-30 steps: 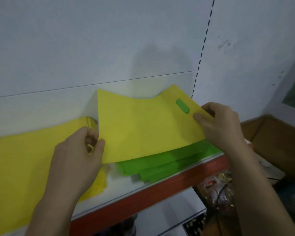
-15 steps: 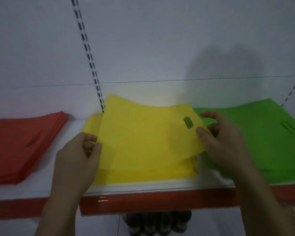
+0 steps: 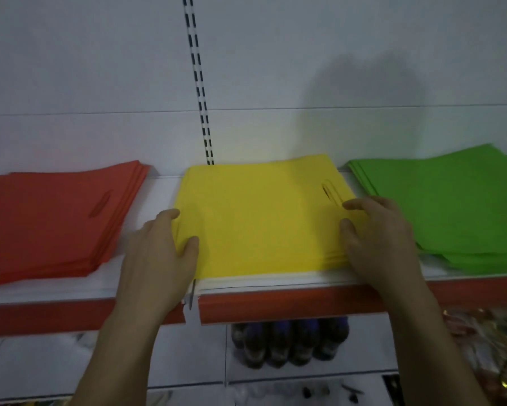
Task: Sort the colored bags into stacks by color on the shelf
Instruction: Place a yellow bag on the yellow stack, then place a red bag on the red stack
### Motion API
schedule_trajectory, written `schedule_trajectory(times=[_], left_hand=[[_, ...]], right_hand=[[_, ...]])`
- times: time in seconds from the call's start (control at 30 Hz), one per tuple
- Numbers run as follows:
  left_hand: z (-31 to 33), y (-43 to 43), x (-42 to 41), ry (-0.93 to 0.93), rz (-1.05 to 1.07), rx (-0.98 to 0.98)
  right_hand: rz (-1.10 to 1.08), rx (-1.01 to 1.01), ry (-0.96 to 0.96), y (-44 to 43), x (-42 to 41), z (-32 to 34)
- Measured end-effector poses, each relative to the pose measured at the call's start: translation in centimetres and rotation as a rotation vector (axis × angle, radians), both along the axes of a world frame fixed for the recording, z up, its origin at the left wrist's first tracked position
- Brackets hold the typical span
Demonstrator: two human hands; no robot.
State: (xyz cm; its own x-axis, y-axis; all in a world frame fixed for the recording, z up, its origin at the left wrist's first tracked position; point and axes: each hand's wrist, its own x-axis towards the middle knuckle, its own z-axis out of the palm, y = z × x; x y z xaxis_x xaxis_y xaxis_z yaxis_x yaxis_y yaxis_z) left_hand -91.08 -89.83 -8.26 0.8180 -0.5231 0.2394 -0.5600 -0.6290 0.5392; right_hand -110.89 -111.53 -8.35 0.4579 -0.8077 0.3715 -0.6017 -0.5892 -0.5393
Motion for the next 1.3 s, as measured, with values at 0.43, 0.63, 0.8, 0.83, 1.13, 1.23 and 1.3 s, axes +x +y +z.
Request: schedule_trajectory(times=[0.43,0.63,0.8,0.83,1.13,1.23,1.3], left_hand=[[0.9,1.3,0.1,0.052,-0.109,0.02],[1.3,5.3,0.1,-0.141,0.004,-0.16],[0.9,12.4,2.5,-0.182,0.246,-0.182],[0.9,13.9,3.1,-0.174,0.279,-0.176],[0.0,30.6,9.4,-0.159,0.478,-0.154],[0.1,38.1,12.4,-0.185,0.58,-0.11],[0.2,43.3,14.2,-0.192,0.639,-0.097]], right_hand=[[0.013,-0.122,-0.063,2.3,0.4,-0.2],[0.31,-0.134,-0.01,5.5,4.4,1.7],[0.595,-0.08,0.07,10.5,11.3,1.2],[0.638,-0.073,0.071,11.9,12.7,1.3],[0.902,-0.055,0.011,27.9,24.6,1.7],[0.953,-0.035,-0.02,34.6,29.3,2.1],[0.987,-0.018,-0.046,39.3,32.5,2.4]])
